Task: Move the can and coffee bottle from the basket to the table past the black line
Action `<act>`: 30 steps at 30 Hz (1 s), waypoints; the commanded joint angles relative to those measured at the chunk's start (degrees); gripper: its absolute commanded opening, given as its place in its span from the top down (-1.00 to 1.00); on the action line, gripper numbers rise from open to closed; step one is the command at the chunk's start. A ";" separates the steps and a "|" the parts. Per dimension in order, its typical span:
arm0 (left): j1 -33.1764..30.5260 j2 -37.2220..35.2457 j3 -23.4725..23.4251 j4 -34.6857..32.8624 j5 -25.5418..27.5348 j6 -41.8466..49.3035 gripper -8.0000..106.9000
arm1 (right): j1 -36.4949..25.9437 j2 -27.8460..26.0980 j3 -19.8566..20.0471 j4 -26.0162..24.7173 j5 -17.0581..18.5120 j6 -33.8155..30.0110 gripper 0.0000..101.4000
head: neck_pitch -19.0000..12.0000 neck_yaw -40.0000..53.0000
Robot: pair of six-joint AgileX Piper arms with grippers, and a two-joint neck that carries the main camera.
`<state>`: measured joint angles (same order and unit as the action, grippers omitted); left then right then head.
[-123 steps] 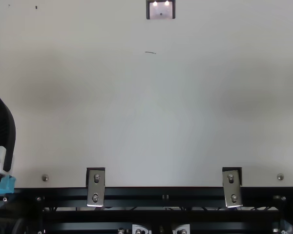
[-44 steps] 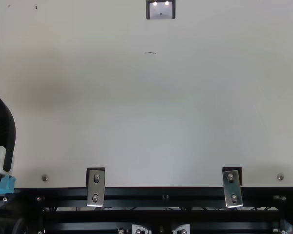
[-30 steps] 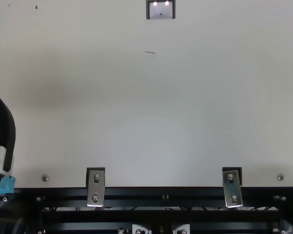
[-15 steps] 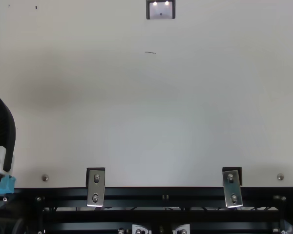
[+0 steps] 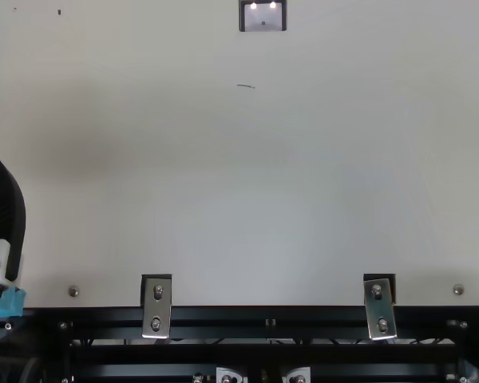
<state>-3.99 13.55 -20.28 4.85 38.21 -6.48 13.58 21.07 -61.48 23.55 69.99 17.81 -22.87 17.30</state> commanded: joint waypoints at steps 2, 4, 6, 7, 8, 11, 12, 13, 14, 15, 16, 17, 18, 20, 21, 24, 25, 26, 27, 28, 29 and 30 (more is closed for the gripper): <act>0.00 0.00 0.00 0.00 0.00 0.00 -0.71 | 0.00 0.00 0.00 0.00 0.00 0.00 -1.00 | -1.88 4.61; 0.00 0.00 0.00 0.00 0.00 0.00 -0.71 | 0.00 0.00 0.00 0.00 0.00 0.00 -1.00 | -1.97 7.42; 0.00 0.00 0.00 0.00 0.00 0.00 -0.71 | 0.00 0.00 0.00 0.00 0.00 0.00 -1.00 | -2.03 9.95; 0.00 0.00 0.00 0.00 0.00 0.00 -0.71 | 0.00 0.00 0.00 0.00 0.00 0.00 -1.00 | -2.05 11.12; 0.00 0.00 0.00 0.00 0.00 0.00 -0.71 | 0.00 0.00 0.00 0.00 0.00 0.00 -1.00 | -2.06 12.15; 0.00 0.00 0.00 0.00 0.00 0.00 -0.71 | 0.00 0.00 0.00 0.00 0.00 0.00 -1.00 | -2.09 14.37; 0.00 0.00 0.00 0.00 0.00 0.00 -0.71 | 0.00 0.00 0.00 0.00 0.00 0.00 -1.00 | -2.09 14.37; 0.00 0.00 0.00 0.00 0.00 0.00 -0.71 | 0.00 0.00 0.00 0.00 0.00 0.00 -1.00 | -2.09 14.37; 0.00 0.00 0.00 0.00 0.00 0.00 -0.71 | 0.00 0.00 0.00 0.00 0.00 0.00 -1.00 | -2.09 14.37; 0.00 0.00 0.00 0.00 0.00 0.00 -0.71 | 0.00 0.00 0.00 0.00 0.00 0.00 -1.00 | -2.09 14.37; 0.00 0.00 0.00 0.00 0.00 0.00 -0.71 | 0.00 0.00 0.00 0.00 0.00 0.00 -1.00 | -2.09 14.37; 0.00 0.00 0.00 0.00 0.00 0.00 -0.71 | 0.00 0.00 0.00 0.00 0.00 0.00 -1.00 | -2.09 14.37; 0.00 0.00 0.00 0.00 0.00 0.00 -0.71 | 0.00 0.00 0.00 0.00 0.00 0.00 -1.00 | -2.09 14.37; 0.00 0.00 0.00 0.00 0.00 0.00 -0.71 | 0.00 0.00 0.00 0.00 0.00 0.00 -1.00 | -2.09 14.37; 0.00 0.00 0.00 0.00 0.00 0.00 -0.71 | 0.00 0.00 0.00 0.00 0.00 0.00 -1.00 | -2.09 14.37; 0.00 0.00 0.00 0.00 0.00 0.00 -0.71 | 0.00 0.00 0.00 0.00 0.00 0.00 -1.00 | -2.09 14.37; 0.00 0.00 0.00 0.00 0.00 0.00 -0.71 | 0.00 0.00 0.00 0.00 0.00 0.00 -1.00 | -2.09 14.37; 0.00 0.00 0.00 0.00 0.00 0.00 -0.71 | 0.00 0.00 0.00 0.00 0.00 0.00 -1.00 | -2.09 14.37; 0.06 -0.03 -0.01 -0.09 0.03 0.10 -0.71 | 0.00 0.00 0.00 0.00 0.00 0.00 -1.00 | -2.09 14.37; 0.26 0.15 -0.04 -0.12 -0.07 0.02 -0.71 | 0.00 0.00 0.00 0.00 0.00 0.00 -1.00 | -2.09 14.37; 0.53 0.36 -0.10 -0.18 -0.21 -0.05 -0.71 | 0.00 0.00 0.00 0.00 0.00 0.00 -1.00 | -2.09 14.37; 0.84 0.56 -0.19 -0.30 -0.31 -0.26 -0.71 | 0.00 0.00 0.00 0.00 0.00 0.00 -1.00 | -2.09 14.37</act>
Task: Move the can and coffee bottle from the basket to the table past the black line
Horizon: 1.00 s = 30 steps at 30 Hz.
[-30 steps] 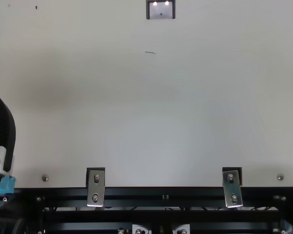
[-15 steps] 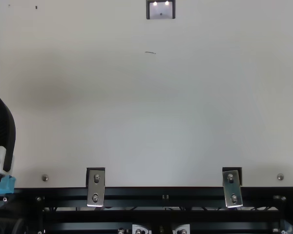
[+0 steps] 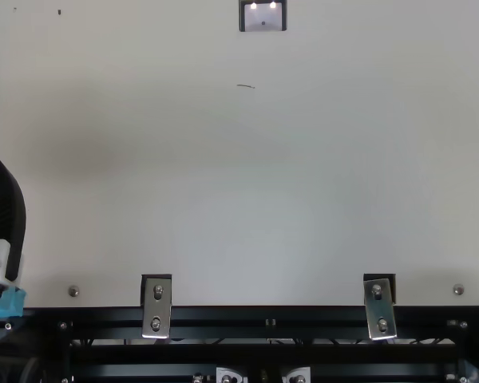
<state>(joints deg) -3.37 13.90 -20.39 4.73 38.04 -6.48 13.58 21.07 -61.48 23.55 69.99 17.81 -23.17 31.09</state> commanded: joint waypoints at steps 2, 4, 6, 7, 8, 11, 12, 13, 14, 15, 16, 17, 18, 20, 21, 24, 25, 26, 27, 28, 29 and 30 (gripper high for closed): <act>1.10 0.88 -0.40 -0.40 -0.53 -0.91 -0.71 | 0.00 0.00 0.00 0.00 0.00 0.00 -1.00 | -1.80 0.59; 2.20 1.92 -0.94 -0.50 -1.15 -1.96 -0.71 | 0.00 0.00 0.00 0.00 0.00 0.00 -1.00 | -1.80 0.59; 3.57 3.33 -1.72 -0.35 -1.90 -3.40 -0.71 | 0.00 0.00 0.00 0.00 0.00 0.00 -1.00 | -1.80 0.59; 4.34 4.25 -2.18 -0.16 -2.40 -4.24 -0.71 | 0.00 0.00 0.00 0.00 0.00 0.00 -1.00 | -1.80 0.59; 5.13 5.24 -2.68 0.08 -2.97 -5.11 -0.71 | 0.00 0.00 0.00 0.00 0.00 0.00 -1.00 | -1.80 0.59; 7.43 8.72 -4.59 1.21 -4.75 -8.00 -0.71 | 0.00 0.00 0.00 0.00 0.00 0.00 -1.00 | -1.80 0.59; 8.19 10.01 -5.34 1.58 -5.42 -8.85 -0.71 | 0.00 0.00 0.00 0.00 0.00 0.00 -1.00 | -1.80 0.59; 8.93 11.67 -6.25 1.97 -6.27 -9.74 -0.71 | 0.00 0.00 0.00 0.00 0.00 0.00 -1.00 | -1.80 0.59; 9.61 13.14 -7.14 2.37 -6.96 -10.59 -0.71 | 0.00 0.00 0.00 0.00 0.00 0.00 -1.00 | -1.80 0.59; 10.28 14.85 -8.16 2.71 -7.78 -11.28 -0.71 | 0.00 0.00 0.00 0.00 0.00 0.00 -1.00 | -1.80 0.59; 10.89 16.55 -9.15 3.11 -8.57 -12.01 -0.71 | 0.00 0.00 0.00 0.00 0.00 0.00 -1.00 | -1.80 0.59; 11.62 18.44 -10.25 3.34 -9.41 -12.44 -0.71 | 0.00 0.00 0.00 0.00 0.00 0.00 -1.00 | -1.80 0.59; 12.33 20.28 -11.32 3.58 -10.23 -12.80 -0.71 | 0.00 0.00 0.00 0.00 0.00 0.00 -1.00 | -1.80 0.59; 13.84 24.31 -13.62 3.77 -11.94 -12.92 -0.71 | 0.00 0.00 0.00 0.00 0.00 0.00 -1.00 | -1.80 0.59; 14.67 26.38 -14.78 3.73 -12.84 -12.76 -0.71 | 0.00 0.00 0.00 0.00 0.00 0.00 -1.00 | -1.80 0.59; 17.44 32.81 -18.35 2.64 -15.45 -10.74 -0.71 | 0.00 0.00 0.00 0.00 0.00 0.00 -1.00 | -1.80 0.59; 18.36 34.90 -19.53 2.02 -16.20 -9.64 -0.71 | 0.00 0.00 0.00 0.00 0.00 0.00 -1.00 | -1.80 0.59; 19.33 37.09 -20.73 1.36 -17.01 -8.42 -0.71 | 0.00 0.00 0.00 0.00 0.00 0.00 -1.00 | -1.80 0.59; 20.21 39.24 -21.93 0.58 -17.70 -7.02 -0.71 | 0.00 0.00 0.00 0.00 0.00 0.00 -1.00 | -1.80 0.59; 21.07 41.40 -23.13 -0.34 -18.37 -5.46 -0.71 | 0.00 0.00 0.00 0.00 0.00 0.00 -1.00 | -1.80 0.59; 21.85 43.52 -24.36 -1.29 -18.92 -3.83 -0.71 | 0.00 0.00 0.00 0.00 0.00 0.00 -1.00 | -1.80 0.59; 22.49 45.60 -25.61 -2.33 -19.29 -2.09 -0.71 | 0.00 0.00 0.00 0.00 0.00 0.00 -1.00 | -1.80 0.59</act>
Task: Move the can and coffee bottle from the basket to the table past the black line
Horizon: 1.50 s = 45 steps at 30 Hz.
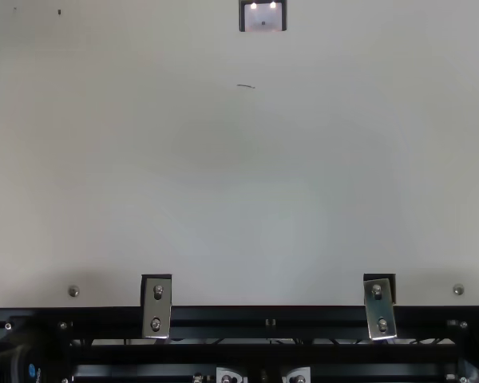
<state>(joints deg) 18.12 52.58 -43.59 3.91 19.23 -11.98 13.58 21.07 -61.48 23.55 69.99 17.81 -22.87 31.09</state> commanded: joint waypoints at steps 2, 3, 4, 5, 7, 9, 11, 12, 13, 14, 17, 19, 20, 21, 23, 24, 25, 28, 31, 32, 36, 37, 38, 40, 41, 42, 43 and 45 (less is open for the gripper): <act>2.25 11.06 -4.94 -3.96 -0.96 7.40 -0.71 | 0.00 0.00 0.00 0.00 0.00 0.00 -1.00 | -2.09 0.59; 2.84 12.97 -6.20 -5.24 -0.98 9.45 -0.71 | 0.00 0.00 0.00 0.00 0.00 0.00 -1.00 | -2.09 0.59; 3.37 14.80 -7.44 -6.59 -0.86 11.53 -0.71 | 0.00 0.00 0.00 0.00 0.00 0.00 -1.00 | -2.09 0.59; 3.90 16.57 -8.66 -7.84 -0.68 13.59 -0.71 | 0.00 0.00 0.00 0.00 0.00 0.00 -1.00 | -2.09 0.59; 4.98 20.07 -11.05 -10.52 0.05 17.89 -0.71 | 0.00 0.00 0.00 0.00 0.00 0.00 -1.00 | -2.09 0.59; 6.23 23.43 -13.40 -13.31 1.17 22.39 -0.71 | 0.00 0.00 0.00 0.00 0.00 0.00 -1.00 | -2.09 0.59; 7.64 26.72 -15.67 -15.96 2.50 26.80 -0.71 | 0.00 0.00 0.00 0.00 0.00 0.00 -1.00 | -2.09 0.59; 8.39 28.35 -16.73 -17.18 3.24 28.92 -0.71 | 0.00 0.00 0.00 0.00 0.00 0.00 -1.00 | -2.09 0.59; 9.33 30.06 -17.91 -18.53 4.03 31.40 -0.71 | 0.00 0.00 0.00 0.00 0.00 0.00 -1.00 | -2.09 0.59; 9.94 31.60 -18.80 -19.24 4.65 33.00 -0.71 | 0.00 0.00 0.00 0.00 0.00 0.00 -1.00 | -2.09 0.59; 11.95 36.19 -21.33 -21.29 6.37 38.12 -0.71 | 0.00 0.00 0.00 0.00 0.00 0.00 -1.00 | -2.09 0.59; 13.22 39.23 -22.91 -22.13 7.28 41.12 -0.71 | 0.00 0.00 0.00 0.00 0.00 0.00 -1.00 | -2.09 0.59; 13.57 40.57 -23.41 -22.24 7.48 42.19 -0.71 | 0.00 0.00 0.00 0.00 0.00 0.00 -1.00 | -2.09 0.59; 14.02 42.01 -24.07 -22.45 7.78 43.49 -0.71 | 0.00 0.00 0.00 0.00 0.00 0.00 -1.00 | -2.09 0.59; 14.54 44.49 -25.00 -22.60 8.22 45.58 -0.71 | 0.00 0.00 0.00 0.00 0.00 0.00 -1.00 | -2.09 0.59; 14.70 45.61 -25.40 -22.65 8.45 46.54 -0.71 | 0.00 0.00 0.00 0.00 0.00 0.00 -1.00 | -2.09 0.59; 14.88 46.70 -25.75 -22.78 8.63 47.67 -0.71 | 0.00 0.00 0.00 0.00 0.00 0.00 -1.00 | -2.09 0.59; 15.05 49.70 -26.62 -23.10 9.04 50.48 -0.71 | 0.00 0.00 0.00 0.00 0.00 0.00 -1.00 | -2.09 0.59; 15.04 52.54 -27.47 -23.68 9.64 52.86 -0.71 | 0.00 0.00 0.00 0.00 0.00 0.00 -1.00 | -2.09 0.59; 15.01 53.47 -27.79 -23.91 9.84 53.56 -0.71 | 0.00 0.00 0.00 0.00 0.00 0.00 -1.00 | -2.09 0.59; 14.84 57.48 -29.32 -24.48 10.21 55.75 -0.71 | 0.00 0.00 0.00 0.00 0.00 0.00 -1.00 | -2.09 0.59; 14.78 58.54 -29.76 -24.63 10.18 56.19 -0.71 | 0.00 0.00 0.00 0.00 0.00 0.00 -1.00 | -2.09 0.59; 14.68 59.62 -30.26 -24.70 10.20 56.46 -0.71 | 0.00 0.00 0.00 0.00 0.00 0.00 -1.00 | -2.09 0.59; 14.45 61.69 -31.27 -24.72 10.16 56.83 -0.71 | 0.00 0.00 0.00 0.00 0.00 0.00 -1.00 | -2.09 0.59; 14.31 62.75 -31.83 -24.73 10.22 57.00 -0.71 | 0.00 0.00 0.00 0.00 0.00 0.00 -1.00 | -2.09 0.59; 14.16 63.73 -32.35 -24.70 10.23 57.11 -0.71 | 0.00 0.00 0.00 0.00 0.00 0.00 -1.00 | -2.09 0.59; 14.01 64.82 -32.97 -24.68 10.22 57.19 -0.71 | 0.00 0.00 0.00 0.00 0.00 0.00 -1.00 | -2.09 0.59; 13.66 66.81 -34.14 -24.58 10.31 57.16 -0.71 | 0.00 0.00 0.00 0.00 0.00 0.00 -1.00 | -2.09 0.59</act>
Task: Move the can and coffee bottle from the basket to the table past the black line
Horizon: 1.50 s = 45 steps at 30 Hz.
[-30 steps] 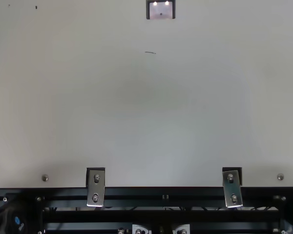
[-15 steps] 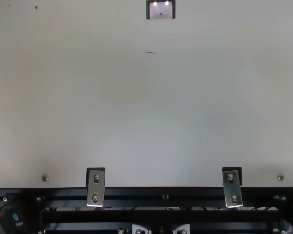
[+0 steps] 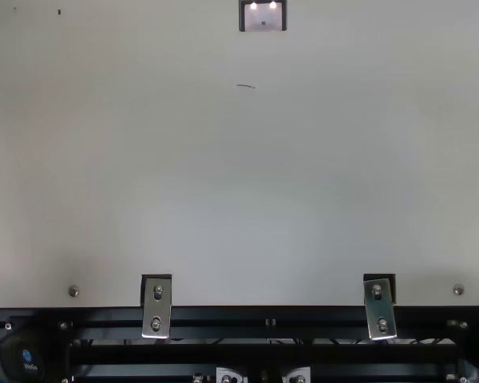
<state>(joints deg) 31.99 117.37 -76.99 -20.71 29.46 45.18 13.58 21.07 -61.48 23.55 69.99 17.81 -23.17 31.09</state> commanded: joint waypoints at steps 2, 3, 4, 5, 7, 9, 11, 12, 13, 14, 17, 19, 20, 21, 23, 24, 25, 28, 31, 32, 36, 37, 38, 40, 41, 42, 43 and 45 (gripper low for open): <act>-0.58 3.99 -2.04 0.18 0.27 -0.20 -0.71 | 0.00 0.00 0.00 0.00 0.00 0.00 -1.00 | -1.80 0.59; -0.76 4.90 -2.63 0.30 0.33 -0.41 -0.71 | 0.00 0.00 0.00 0.00 0.00 0.00 -1.00 | -1.80 0.59; -0.94 5.93 -3.45 0.43 0.55 -0.73 -0.71 | 0.00 0.00 0.00 0.00 0.00 0.00 -1.00 | -1.80 0.59; -1.13 6.85 -4.15 0.54 0.69 -1.01 -0.71 | 0.00 0.00 0.00 0.00 0.00 0.00 -1.00 | -1.80 0.59; -1.54 8.84 -5.87 0.87 0.98 -1.71 -0.71 | 0.00 0.00 0.00 0.00 0.00 0.00 -1.00 | -1.80 0.59; -1.94 10.85 -7.85 1.24 1.40 -2.50 -0.71 | 0.00 0.00 0.00 0.00 0.00 0.00 -1.00 | -1.80 0.59; -2.32 12.76 -9.90 1.72 1.96 -3.46 -0.71 | 0.00 0.00 0.00 0.00 0.00 0.00 -1.00 | -1.80 0.59; -2.52 13.78 -11.12 2.03 2.33 -4.01 -0.71 | 0.00 0.00 0.00 0.00 0.00 0.00 -1.00 | -1.80 0.59; -2.71 14.74 -12.22 2.44 2.59 -4.61 -0.71 | 0.00 0.00 0.00 0.00 0.00 0.00 -1.00 | -1.80 0.59; -2.91 15.76 -13.55 2.91 2.96 -5.36 -0.71 | 0.00 0.00 0.00 0.00 0.00 0.00 -1.00 | -1.80 0.59; -3.37 18.61 -17.49 4.18 4.38 -7.42 -0.71 | 0.00 0.00 0.00 0.00 0.00 0.00 -1.00 | -1.80 0.59; -3.64 20.61 -20.37 5.26 5.49 -8.92 -0.71 | 0.00 0.00 0.00 0.00 0.00 0.00 -1.00 | -1.80 0.59; -3.74 21.64 -21.86 5.71 6.09 -9.62 -0.71 | 0.00 0.00 0.00 0.00 0.00 0.00 -1.00 | -1.80 0.59; -3.83 22.57 -23.24 6.17 6.72 -10.33 -0.71 | 0.00 0.00 0.00 0.00 0.00 0.00 -1.00 | -1.80 0.59; -3.97 24.32 -25.83 6.86 8.02 -11.61 -0.71 | 0.00 0.00 0.00 0.00 0.00 0.00 -1.00 | -1.80 0.59; -4.04 25.24 -27.27 7.15 8.72 -12.21 -0.71 | 0.00 0.00 0.00 0.00 0.00 0.00 -1.00 | -1.80 0.59; -4.08 26.05 -28.42 7.32 9.23 -12.67 -0.71 | 0.00 0.00 0.00 0.00 0.00 0.00 -1.00 | -1.80 0.59; -4.20 28.38 -31.96 7.79 10.89 -13.89 -0.71 | 0.00 0.00 0.00 0.00 0.00 0.00 -1.00 | -1.80 0.59; -4.25 30.26 -34.74 7.64 12.09 -14.30 -0.71 | 0.00 0.00 0.00 0.00 0.00 0.00 -1.00 | -1.80 0.59; -4.24 30.75 -35.51 7.39 12.52 -14.22 -0.54 | 0.00 0.00 0.00 0.00 0.00 0.00 -1.00 | -1.80 0.59; -4.16 31.88 -37.32 6.57 13.29 -13.81 0.68 | 0.00 0.00 0.00 0.00 0.00 0.00 -1.00 | -1.80 0.59; -4.13 31.89 -37.45 6.28 13.32 -13.61 0.68 | 0.00 0.00 0.00 0.00 0.00 0.00 -1.00 | -1.80 0.59; -4.07 31.71 -37.32 5.90 13.29 -13.30 0.68 | 0.00 0.00 0.00 0.00 0.00 0.00 -1.00 | -1.80 0.59; -3.91 30.91 -36.53 5.05 12.87 -12.46 0.68 | 0.00 0.00 0.00 0.00 0.00 0.00 -1.00 | -1.80 0.59; -3.80 30.28 -35.90 4.56 12.61 -12.01 0.68 | 0.00 0.00 0.00 0.00 0.00 0.00 -1.00 | -1.80 0.59; -3.64 29.44 -34.98 4.07 12.09 -11.37 0.68 | 0.00 0.00 0.00 0.00 0.00 0.00 -1.00 | -1.80 0.59; -3.47 28.50 -33.95 3.48 11.67 -10.76 0.68 | 0.00 0.00 0.00 0.00 0.00 0.00 -1.00 | -1.80 0.59; -3.02 26.34 -31.57 2.38 10.49 -9.26 0.68 | 0.00 0.00 0.00 0.00 0.00 0.00 -1.00 | -1.80 0.59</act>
<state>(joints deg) 28.65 145.54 -110.56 -17.65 40.71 34.88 13.58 21.07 -61.48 23.55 69.99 17.81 -23.17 31.09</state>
